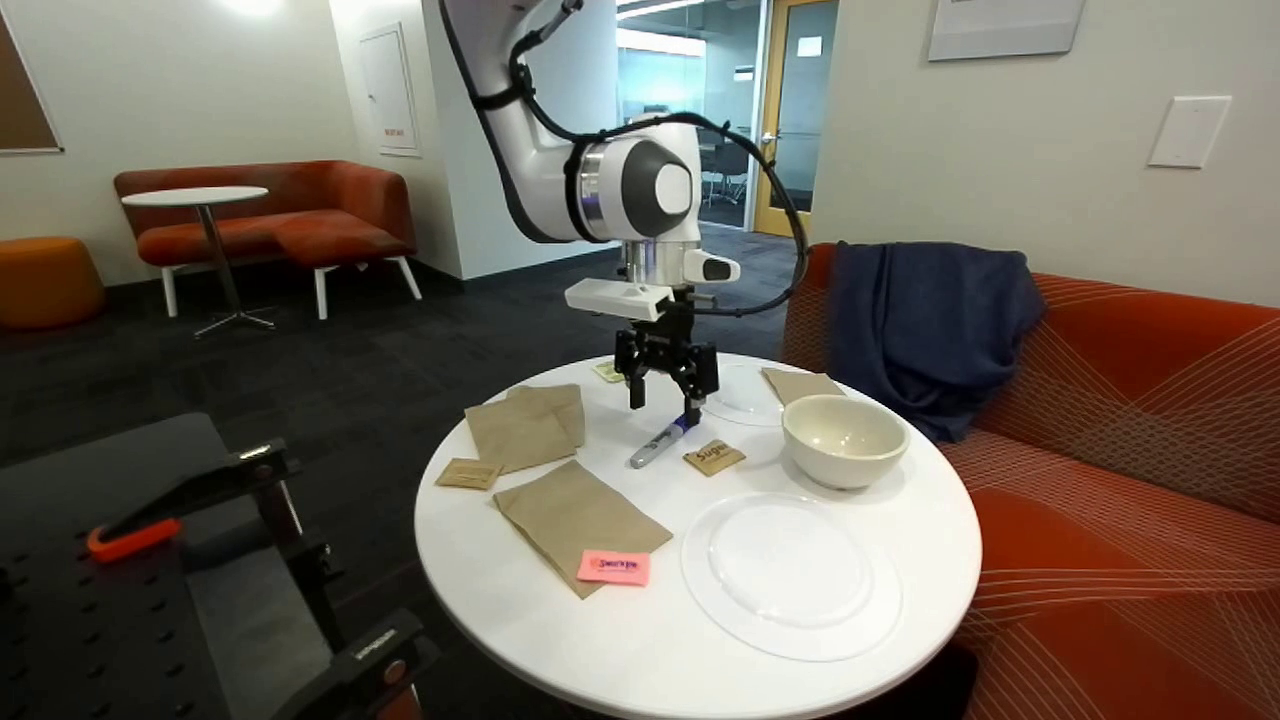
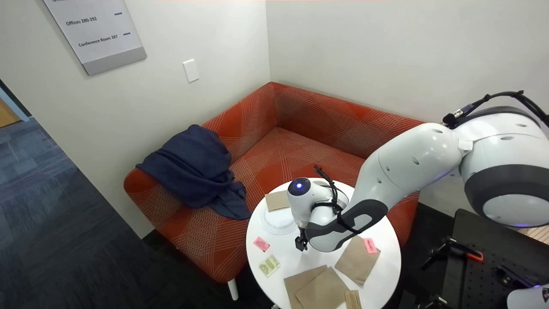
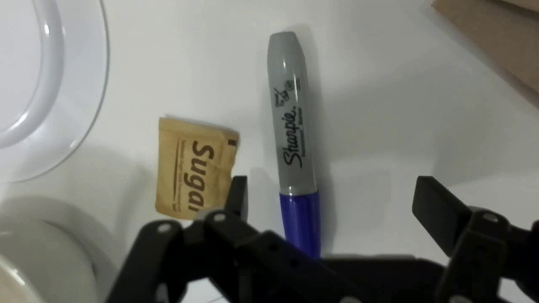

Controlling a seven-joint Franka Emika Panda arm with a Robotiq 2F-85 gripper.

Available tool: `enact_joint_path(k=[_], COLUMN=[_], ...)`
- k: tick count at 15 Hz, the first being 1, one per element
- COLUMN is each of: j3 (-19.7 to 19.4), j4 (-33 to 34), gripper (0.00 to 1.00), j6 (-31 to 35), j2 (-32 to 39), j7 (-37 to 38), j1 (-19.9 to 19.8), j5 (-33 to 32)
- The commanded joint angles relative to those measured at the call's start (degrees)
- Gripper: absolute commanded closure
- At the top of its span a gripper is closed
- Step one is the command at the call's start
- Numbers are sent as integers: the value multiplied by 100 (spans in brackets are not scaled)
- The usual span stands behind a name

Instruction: Put the marker in the bowl

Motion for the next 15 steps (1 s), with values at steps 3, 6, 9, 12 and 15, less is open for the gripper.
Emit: enact_joint_path(k=[3,6,9,12,15], j3=[30,31,48,49,13], j4=[201,224,257,224,14], gripper=[32,57,79,99,94], j6=[-253,-259,-288,-278,-217], j2=[151,178,161,111,-101], j7=[110,108,104,85,78], j1=[-85,-100,-98,-112,-139], j5=[146,184,211,207,192])
